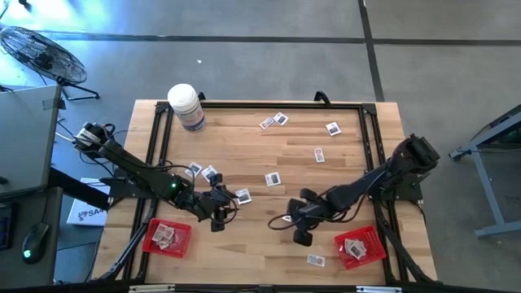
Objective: Pick & Place First Aid Supplies
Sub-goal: Put the towelette pack into the right red bin
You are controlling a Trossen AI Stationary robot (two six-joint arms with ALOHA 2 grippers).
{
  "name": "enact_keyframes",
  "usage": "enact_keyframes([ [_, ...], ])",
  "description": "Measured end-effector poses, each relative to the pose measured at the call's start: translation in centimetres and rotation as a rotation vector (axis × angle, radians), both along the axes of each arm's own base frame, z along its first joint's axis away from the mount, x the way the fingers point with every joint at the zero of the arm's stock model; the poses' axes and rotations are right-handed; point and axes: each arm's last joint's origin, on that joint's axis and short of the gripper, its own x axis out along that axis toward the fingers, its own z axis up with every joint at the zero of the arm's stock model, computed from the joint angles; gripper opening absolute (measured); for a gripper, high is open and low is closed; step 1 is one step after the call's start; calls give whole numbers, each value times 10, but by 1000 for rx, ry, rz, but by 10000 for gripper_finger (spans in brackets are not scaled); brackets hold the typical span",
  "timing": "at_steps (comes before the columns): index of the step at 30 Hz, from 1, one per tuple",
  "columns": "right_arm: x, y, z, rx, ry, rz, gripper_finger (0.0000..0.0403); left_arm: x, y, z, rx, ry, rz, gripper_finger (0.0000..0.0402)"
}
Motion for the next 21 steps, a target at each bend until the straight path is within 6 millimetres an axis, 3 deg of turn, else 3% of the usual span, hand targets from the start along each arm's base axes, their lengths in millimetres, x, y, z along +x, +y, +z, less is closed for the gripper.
enact_keyframes([
  [4,-8,5,6,38,15,-4,0,0,0,0,0,0,0,186],
  [9,-30,13,30,93,17,-19,0,0,0,0,0,1,0,186],
  [15,-76,24,57,177,118,-54,0,0,0,0,0,0,0,186],
  [21,-122,40,70,249,256,-128,0,0,0,0,0,0,0,186],
])
